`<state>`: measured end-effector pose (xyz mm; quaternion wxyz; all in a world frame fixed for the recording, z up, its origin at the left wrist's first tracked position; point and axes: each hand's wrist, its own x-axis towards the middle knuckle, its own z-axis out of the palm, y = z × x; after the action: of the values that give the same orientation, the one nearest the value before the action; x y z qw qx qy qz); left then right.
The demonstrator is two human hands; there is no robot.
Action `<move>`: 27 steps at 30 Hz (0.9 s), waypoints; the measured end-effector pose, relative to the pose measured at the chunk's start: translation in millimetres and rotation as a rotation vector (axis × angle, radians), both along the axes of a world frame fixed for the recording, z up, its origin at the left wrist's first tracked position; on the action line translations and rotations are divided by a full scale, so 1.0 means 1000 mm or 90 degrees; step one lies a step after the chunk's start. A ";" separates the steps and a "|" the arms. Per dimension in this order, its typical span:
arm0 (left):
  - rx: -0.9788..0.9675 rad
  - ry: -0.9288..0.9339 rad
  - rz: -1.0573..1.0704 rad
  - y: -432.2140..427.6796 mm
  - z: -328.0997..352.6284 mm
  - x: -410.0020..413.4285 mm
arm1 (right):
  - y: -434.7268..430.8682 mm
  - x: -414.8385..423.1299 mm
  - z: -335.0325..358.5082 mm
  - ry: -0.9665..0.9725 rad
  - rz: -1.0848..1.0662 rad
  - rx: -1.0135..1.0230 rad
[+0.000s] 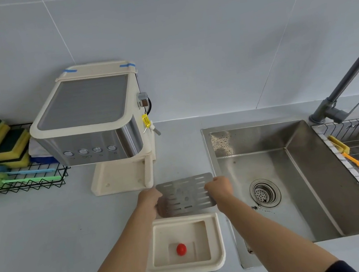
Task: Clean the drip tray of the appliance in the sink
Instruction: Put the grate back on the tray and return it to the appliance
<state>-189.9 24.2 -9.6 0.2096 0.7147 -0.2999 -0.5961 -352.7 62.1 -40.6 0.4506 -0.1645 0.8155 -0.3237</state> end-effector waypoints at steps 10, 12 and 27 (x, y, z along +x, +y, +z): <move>-0.099 -0.050 -0.036 0.012 0.016 0.014 | 0.020 0.008 0.030 0.001 0.009 -0.102; -0.135 -0.070 -0.070 0.020 0.022 0.020 | 0.027 0.011 0.034 -0.012 0.002 -0.119; -0.195 -0.176 -0.199 0.086 0.011 0.051 | 0.107 0.039 0.031 -0.072 0.018 -0.100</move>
<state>-138.5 110.2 0.9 0.1777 0.6941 -0.5196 -0.4655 -314.2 169.0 -9.3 0.4860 -0.1926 0.7586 -0.3888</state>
